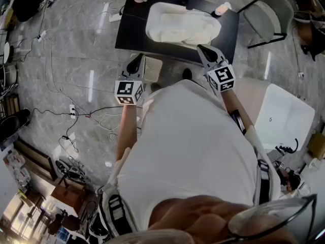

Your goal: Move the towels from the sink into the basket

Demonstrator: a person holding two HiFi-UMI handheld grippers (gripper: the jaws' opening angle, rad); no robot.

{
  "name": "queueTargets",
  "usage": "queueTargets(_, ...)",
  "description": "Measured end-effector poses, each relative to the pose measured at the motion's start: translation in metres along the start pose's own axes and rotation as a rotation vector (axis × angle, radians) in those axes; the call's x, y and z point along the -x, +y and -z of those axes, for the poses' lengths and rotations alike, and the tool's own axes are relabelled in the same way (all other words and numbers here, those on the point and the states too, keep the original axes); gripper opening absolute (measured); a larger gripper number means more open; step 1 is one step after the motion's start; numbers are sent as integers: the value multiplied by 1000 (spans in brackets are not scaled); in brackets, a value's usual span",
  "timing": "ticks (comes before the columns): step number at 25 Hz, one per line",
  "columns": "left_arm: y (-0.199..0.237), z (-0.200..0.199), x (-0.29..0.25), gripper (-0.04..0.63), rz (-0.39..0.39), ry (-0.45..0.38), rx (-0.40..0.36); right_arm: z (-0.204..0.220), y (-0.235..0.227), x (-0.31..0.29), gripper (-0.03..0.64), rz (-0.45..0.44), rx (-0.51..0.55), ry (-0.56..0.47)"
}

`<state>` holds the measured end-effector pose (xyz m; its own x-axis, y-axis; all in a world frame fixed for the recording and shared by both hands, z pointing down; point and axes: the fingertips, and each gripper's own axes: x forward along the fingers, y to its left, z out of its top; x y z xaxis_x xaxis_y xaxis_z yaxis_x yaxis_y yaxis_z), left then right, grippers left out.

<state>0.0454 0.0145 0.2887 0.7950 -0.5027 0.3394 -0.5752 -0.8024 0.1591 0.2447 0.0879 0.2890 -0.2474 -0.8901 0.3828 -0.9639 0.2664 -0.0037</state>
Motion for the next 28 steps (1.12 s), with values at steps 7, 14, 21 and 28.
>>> queueTargets(7,7,-4,-8,15,7,10,-2,-2,-5,-7,-5,5,-9,5)
queueTargets(14,7,7,-39,17,37,40,-16,12,-21,-10,-3,9,-77,20)
queueTargets(21,9,57,-128,18,99,169,-76,63,-40,-17,-3,-17,-74,139)
queueTargets(28,26,132,-232,177,115,366,-143,120,-50,-19,-3,-68,-99,252)
